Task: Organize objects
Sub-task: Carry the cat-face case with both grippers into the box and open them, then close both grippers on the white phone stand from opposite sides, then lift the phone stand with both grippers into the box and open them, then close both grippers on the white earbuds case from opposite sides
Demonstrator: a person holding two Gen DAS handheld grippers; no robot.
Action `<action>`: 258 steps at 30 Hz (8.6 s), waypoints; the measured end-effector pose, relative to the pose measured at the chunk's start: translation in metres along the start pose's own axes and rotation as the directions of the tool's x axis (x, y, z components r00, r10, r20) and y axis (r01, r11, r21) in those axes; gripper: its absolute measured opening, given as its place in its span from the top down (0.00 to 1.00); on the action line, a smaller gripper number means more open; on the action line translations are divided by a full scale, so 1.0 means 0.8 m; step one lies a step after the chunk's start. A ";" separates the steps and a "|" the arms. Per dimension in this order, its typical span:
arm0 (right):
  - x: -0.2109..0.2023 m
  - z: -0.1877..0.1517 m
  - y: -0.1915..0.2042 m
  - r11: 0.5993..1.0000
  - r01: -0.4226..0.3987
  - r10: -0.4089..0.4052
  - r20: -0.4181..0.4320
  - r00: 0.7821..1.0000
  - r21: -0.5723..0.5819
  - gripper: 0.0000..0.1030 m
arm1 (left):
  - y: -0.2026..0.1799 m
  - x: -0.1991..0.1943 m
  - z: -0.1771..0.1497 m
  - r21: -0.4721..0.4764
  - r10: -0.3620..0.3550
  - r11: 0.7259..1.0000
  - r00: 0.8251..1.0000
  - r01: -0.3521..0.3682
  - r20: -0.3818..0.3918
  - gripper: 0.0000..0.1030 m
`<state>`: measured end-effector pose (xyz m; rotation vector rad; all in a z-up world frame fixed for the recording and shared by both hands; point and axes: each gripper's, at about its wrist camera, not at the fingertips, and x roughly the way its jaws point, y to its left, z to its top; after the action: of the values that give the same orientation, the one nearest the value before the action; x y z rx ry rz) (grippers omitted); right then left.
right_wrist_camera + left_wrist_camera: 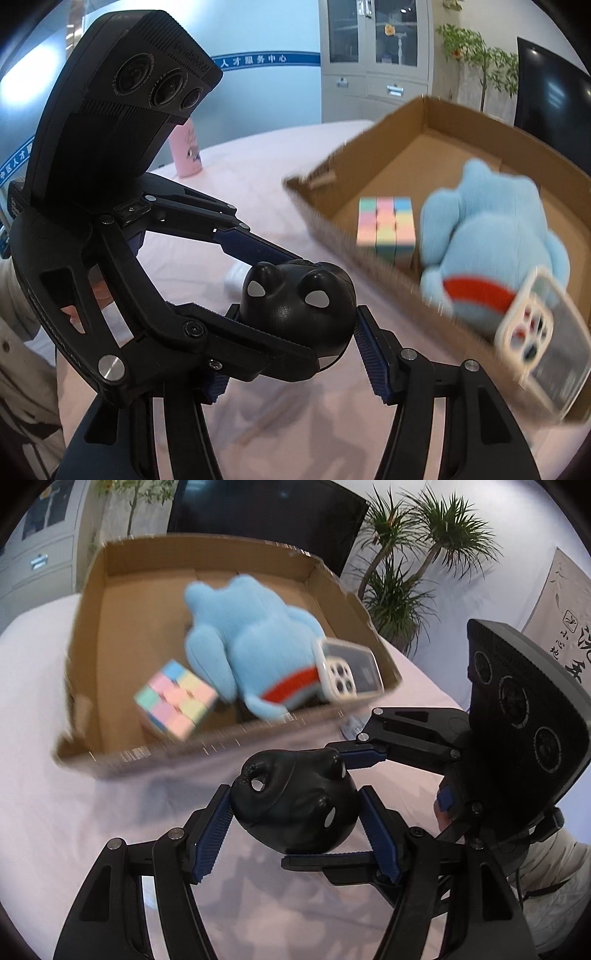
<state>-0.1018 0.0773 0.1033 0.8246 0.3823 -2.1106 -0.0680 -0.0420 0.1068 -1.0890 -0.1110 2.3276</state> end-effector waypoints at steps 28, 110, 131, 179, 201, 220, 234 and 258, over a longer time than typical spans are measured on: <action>0.141 0.120 -0.036 0.989 0.022 -0.021 0.009 1.000 -0.144 0.43 | 0.134 0.000 0.052 -0.009 0.151 0.988 0.988 -0.151 0.036 0.33; -0.042 -0.164 -0.057 0.847 0.233 -0.181 -0.153 0.972 0.478 0.50 | -0.048 0.105 -0.060 0.101 0.070 0.993 0.984 -0.054 -0.162 0.66; -0.031 -0.162 -0.048 0.816 0.272 -0.219 -0.161 0.962 0.510 0.54 | -0.052 0.097 -0.069 0.104 0.077 0.992 0.992 -0.066 -0.102 0.71; -0.053 0.037 -0.036 0.919 0.216 -0.265 0.109 0.958 0.329 0.67 | 0.005 -0.044 0.037 0.040 0.255 0.963 0.945 -0.268 0.207 0.71; 0.118 0.097 -0.084 0.920 0.343 -0.357 0.042 0.933 0.190 0.67 | 0.142 0.031 0.078 -0.052 0.343 0.939 0.927 -0.339 0.149 0.68; 0.029 -0.008 -0.005 0.964 0.108 -0.127 0.063 0.990 0.241 0.40 | 0.096 -0.043 -0.024 0.031 0.306 0.951 0.951 -0.308 0.053 0.20; -0.010 -0.117 0.001 0.943 0.039 -0.034 -0.020 0.999 0.332 0.40 | 0.010 0.047 -0.078 0.240 0.189 0.959 0.972 -0.153 -0.137 0.52; 0.014 -0.143 0.014 0.923 -0.139 0.200 -0.140 0.970 0.359 0.61 | -0.086 0.033 -0.145 0.426 -0.079 0.893 0.981 0.148 -0.175 0.49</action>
<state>-0.0492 0.1234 0.0115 1.2086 0.0208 -1.9743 0.0342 0.0115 0.0323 -0.9918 0.3817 2.0173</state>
